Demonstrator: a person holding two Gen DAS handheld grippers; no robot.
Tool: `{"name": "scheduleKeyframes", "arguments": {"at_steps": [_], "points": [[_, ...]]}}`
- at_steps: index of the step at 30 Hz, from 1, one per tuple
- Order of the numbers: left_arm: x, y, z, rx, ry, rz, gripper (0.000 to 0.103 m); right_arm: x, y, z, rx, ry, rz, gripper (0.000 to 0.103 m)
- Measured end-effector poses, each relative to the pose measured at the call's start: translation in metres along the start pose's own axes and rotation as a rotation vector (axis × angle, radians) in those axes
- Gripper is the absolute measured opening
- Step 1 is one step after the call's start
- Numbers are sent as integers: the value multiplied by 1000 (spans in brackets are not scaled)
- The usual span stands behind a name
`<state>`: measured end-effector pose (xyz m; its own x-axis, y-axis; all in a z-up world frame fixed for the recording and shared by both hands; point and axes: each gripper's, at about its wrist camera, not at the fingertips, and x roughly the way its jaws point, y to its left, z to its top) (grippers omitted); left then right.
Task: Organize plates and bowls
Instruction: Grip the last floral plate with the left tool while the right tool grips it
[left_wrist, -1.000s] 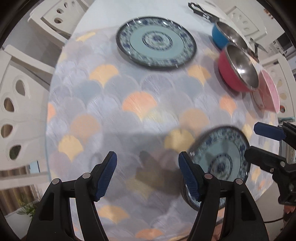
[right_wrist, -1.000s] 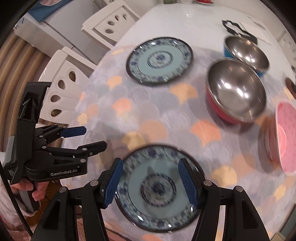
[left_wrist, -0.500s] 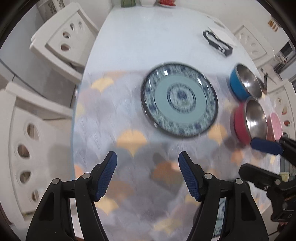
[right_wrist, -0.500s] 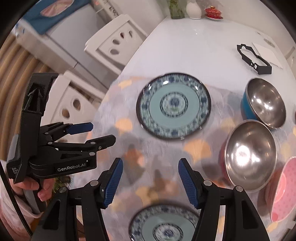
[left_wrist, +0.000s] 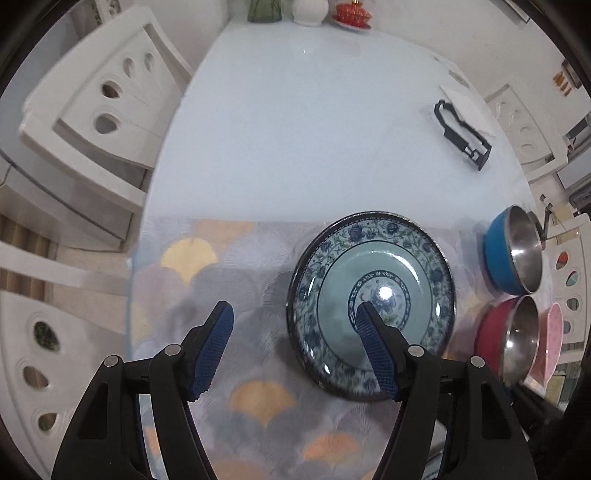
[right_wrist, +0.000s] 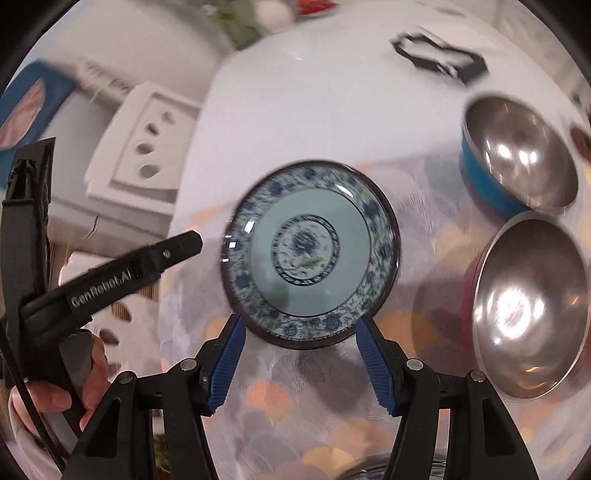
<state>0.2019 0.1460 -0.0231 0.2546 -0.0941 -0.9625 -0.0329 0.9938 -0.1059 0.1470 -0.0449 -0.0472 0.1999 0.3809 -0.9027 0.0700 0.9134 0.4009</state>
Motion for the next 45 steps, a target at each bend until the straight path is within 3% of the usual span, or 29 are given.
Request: {"name": "scheduleKeyframes", "arguments": {"at_steps": [8, 14, 22, 28, 45], "points": [[45, -5, 4, 14, 45, -22, 66, 21, -13, -9, 99, -62, -150, 60], [65, -10, 6, 27, 52, -22, 67, 36, -28, 3, 126, -68, -184, 60], [66, -18, 5, 75, -10, -29, 72, 50, -15, 16, 18, -103, -218, 60], [66, -30, 4, 143, -3, -66, 72, 53, -13, 22, -45, -90, -180, 62], [45, -30, -9, 193, -17, -17, 71, 48, -17, 19, -48, 4, -55, 62]]}}
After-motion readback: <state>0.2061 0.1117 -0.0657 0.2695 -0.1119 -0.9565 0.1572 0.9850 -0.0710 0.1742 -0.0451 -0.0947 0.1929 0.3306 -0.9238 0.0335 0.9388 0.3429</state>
